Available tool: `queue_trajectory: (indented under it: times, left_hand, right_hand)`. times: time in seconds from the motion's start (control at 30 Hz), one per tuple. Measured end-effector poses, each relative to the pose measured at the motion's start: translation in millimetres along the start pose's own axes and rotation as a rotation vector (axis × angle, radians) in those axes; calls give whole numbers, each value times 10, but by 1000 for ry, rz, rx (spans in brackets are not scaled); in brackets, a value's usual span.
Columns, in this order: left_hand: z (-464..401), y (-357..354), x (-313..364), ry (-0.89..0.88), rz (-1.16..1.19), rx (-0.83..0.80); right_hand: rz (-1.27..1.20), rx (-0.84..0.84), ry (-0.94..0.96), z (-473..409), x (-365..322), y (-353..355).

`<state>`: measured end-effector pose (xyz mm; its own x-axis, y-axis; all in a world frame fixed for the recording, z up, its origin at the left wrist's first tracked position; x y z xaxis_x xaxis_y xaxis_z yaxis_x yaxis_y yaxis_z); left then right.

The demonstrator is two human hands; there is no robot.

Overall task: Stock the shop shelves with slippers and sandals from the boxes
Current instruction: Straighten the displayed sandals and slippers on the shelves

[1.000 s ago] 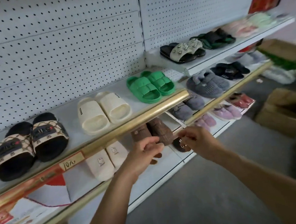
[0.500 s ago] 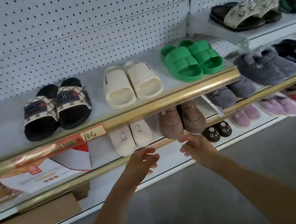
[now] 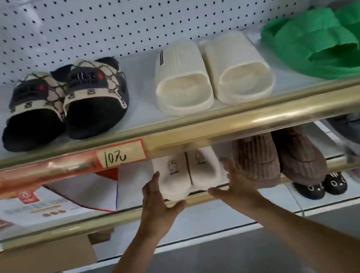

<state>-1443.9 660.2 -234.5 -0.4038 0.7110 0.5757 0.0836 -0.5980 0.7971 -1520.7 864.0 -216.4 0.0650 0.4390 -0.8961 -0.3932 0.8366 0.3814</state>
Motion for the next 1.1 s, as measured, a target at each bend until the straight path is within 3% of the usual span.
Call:
queue_trajectory:
  times: [0.17,0.3,0.5,0.6,1.1]
  left_hand:
    - [-406,-293,-253,-84,-51,164]
    - [-616,-539,-415,-97,-12,231]
    - [-789,-792,-445,-170,-93,522]
    - [-853,-816,-487,-161,-222,501]
    - [-882,-762,-527,-130,-213,490]
  right_hand:
    - [134,72,167,-544,129,-327]
    - [177,118,167,-851,330,-519]
    - [330,138,229,-972,609,-623]
    - [399,174,263,-947,625,-623]
    - [295,188,310,-934,612,-654]
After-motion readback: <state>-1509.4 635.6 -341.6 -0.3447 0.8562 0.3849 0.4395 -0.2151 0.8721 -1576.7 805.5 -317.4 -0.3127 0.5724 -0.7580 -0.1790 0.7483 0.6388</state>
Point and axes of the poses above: each hand's wrist, its own z-axis away from the middle knuckle, its own y-axis out of the back of the hand, x = y × z, the point moved 2 cm from there along -z, towards the middle knuckle, and after that the axes turned 12 degrees about -z, right-handed, at the moved point
